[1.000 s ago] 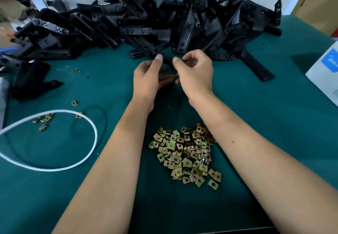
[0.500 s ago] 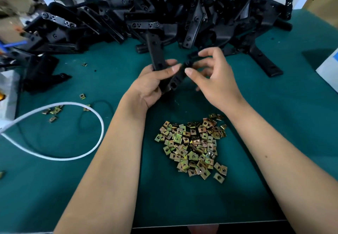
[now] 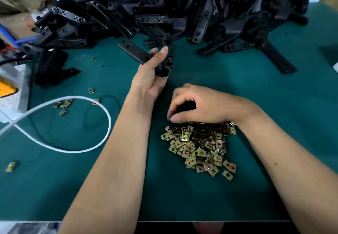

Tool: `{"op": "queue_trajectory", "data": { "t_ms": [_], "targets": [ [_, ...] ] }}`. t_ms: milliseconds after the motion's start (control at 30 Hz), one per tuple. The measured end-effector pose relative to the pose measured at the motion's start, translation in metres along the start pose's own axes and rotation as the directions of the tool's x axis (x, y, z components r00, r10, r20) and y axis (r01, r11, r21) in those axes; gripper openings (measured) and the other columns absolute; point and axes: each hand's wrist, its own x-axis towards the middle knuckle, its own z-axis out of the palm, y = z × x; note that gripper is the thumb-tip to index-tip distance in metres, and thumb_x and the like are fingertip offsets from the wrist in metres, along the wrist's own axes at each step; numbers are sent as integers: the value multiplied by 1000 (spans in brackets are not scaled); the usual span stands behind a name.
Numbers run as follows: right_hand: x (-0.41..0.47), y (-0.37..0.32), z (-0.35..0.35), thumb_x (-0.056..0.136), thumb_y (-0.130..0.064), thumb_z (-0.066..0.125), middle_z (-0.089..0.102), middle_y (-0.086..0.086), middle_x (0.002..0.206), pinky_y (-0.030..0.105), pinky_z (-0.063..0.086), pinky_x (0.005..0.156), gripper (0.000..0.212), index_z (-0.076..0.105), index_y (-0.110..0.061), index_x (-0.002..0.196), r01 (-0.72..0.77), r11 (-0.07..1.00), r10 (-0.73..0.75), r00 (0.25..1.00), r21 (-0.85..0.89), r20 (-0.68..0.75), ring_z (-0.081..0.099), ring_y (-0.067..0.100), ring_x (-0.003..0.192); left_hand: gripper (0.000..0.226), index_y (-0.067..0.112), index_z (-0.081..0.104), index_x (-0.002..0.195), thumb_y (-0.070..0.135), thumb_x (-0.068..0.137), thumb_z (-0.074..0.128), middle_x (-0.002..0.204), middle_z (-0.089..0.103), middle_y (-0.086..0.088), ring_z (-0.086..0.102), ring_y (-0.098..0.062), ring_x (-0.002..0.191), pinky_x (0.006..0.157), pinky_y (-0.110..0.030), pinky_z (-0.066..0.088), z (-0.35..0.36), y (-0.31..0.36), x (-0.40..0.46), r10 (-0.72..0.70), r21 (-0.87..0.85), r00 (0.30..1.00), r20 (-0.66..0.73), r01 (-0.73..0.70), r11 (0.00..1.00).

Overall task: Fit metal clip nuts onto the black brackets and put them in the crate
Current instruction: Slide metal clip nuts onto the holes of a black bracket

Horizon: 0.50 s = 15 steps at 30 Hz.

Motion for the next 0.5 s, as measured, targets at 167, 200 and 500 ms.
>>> {"op": "queue_trajectory", "data": {
  "t_ms": [167,200,500],
  "targets": [
    [-2,-3,0,78,-49,84,58,-18,99,31,38,101,18,76,-40,92,-6,998,12,995,-59,99,45,1,108,28,17,54,94,-7,88,67,93,70,-6,74,-19,81,66,-32,58,-1,-1,1,-33,18,998,51,32,999],
    [-2,-3,0,79,-46,85,59,-18,98,30,40,98,16,76,-38,89,-3,999,8,993,-46,116,49,1,107,29,17,53,94,-7,88,67,93,71,-7,75,-20,82,66,-32,58,-1,-2,1,-27,16,998,52,27,1000],
    [1,18,-2,91,-10,76,75,5,84,29,56,77,7,72,-10,96,34,901,124,935,432,-332,67,15,78,14,2,66,100,-2,87,69,92,77,-12,76,-17,87,73,-27,58,3,-5,-5,-18,122,996,93,6,993]
  ]
}}
